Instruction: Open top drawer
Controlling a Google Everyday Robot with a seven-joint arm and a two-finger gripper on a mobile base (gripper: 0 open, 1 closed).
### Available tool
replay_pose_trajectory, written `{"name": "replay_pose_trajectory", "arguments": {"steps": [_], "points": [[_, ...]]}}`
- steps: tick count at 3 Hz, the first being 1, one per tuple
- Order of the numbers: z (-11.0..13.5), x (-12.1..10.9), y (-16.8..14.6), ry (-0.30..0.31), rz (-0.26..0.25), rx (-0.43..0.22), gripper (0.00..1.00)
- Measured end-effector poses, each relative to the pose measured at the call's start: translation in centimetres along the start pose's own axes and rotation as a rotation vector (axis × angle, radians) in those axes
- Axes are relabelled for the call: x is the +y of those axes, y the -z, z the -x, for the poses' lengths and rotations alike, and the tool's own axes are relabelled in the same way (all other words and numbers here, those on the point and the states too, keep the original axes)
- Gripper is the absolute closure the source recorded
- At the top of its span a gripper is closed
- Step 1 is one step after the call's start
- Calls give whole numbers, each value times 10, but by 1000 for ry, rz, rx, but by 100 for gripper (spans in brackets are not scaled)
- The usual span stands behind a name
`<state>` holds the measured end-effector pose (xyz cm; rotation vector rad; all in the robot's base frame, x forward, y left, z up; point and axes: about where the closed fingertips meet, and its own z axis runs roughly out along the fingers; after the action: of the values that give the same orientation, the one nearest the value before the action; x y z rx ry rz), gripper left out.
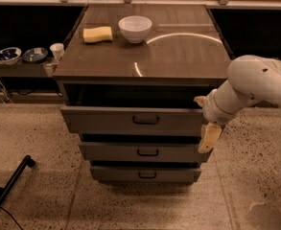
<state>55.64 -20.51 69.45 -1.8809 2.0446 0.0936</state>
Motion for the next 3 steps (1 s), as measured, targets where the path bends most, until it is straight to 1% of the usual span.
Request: {"name": "replay_pose_trajectory", "arguments": {"steps": [1,2,3], "points": [[5,-17,-25,18,31,-13,5],[5,-32,-40,9,60,-6,19],[13,-32,-38,24,77,-10,30]]}}
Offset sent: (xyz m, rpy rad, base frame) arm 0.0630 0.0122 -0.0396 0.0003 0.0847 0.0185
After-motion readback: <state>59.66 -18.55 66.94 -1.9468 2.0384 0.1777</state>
